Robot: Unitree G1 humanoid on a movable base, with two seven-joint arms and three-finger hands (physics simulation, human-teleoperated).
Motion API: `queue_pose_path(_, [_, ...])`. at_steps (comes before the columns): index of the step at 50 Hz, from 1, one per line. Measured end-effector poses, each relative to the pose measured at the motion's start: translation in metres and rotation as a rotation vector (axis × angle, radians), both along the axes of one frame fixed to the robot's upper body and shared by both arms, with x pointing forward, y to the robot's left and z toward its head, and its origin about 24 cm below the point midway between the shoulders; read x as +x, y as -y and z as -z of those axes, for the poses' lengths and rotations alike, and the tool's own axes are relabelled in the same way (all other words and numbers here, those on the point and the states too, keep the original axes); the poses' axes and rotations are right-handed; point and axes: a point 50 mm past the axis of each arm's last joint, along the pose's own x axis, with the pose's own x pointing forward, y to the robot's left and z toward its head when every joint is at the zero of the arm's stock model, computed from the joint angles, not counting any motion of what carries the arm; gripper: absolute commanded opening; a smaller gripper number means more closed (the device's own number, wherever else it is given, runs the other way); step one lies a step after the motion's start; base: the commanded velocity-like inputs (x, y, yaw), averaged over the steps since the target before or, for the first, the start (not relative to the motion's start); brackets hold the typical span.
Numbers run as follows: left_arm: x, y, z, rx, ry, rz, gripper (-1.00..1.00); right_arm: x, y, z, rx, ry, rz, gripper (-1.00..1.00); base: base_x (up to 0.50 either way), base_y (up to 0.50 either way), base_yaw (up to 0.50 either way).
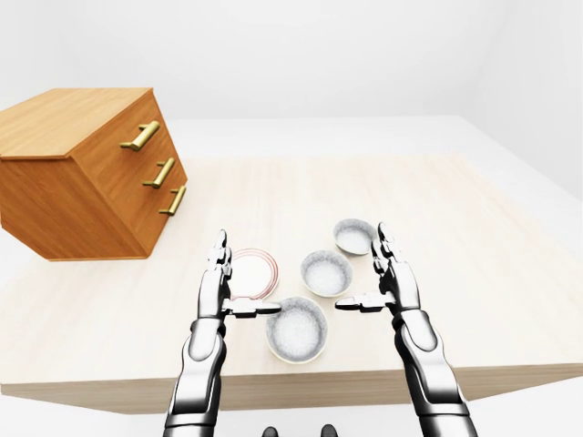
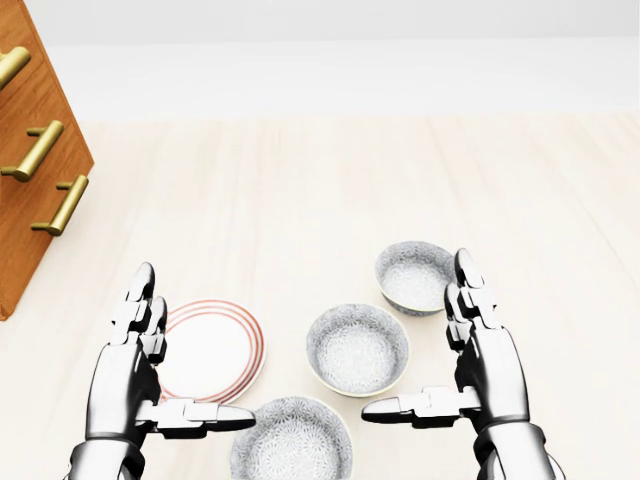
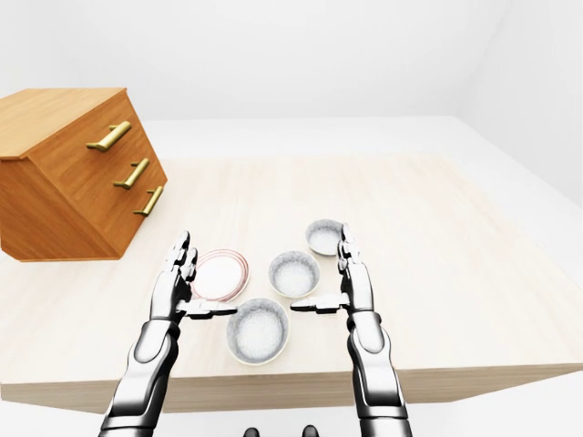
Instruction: Stack the bowl at the front on the bowl in the middle.
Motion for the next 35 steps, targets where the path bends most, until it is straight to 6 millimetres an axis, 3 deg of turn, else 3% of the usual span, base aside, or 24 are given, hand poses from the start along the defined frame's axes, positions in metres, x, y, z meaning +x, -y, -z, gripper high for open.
queue_pose_path(22, [0.0009,-0.0005,-0.0005,-0.004,-0.001,-0.004,1.0,0.0006,0.0007,-0.0021,0.0,0.01,0.0,1.0,0.31,0.0,0.0])
queue_pose_path(35, [0.0017,-0.0014,0.0,-0.007,-0.003,-0.01,1.0,0.0027,0.0061,-0.009,-0.026,0.051,0.016,1.0,0.0,0.0,0.0])
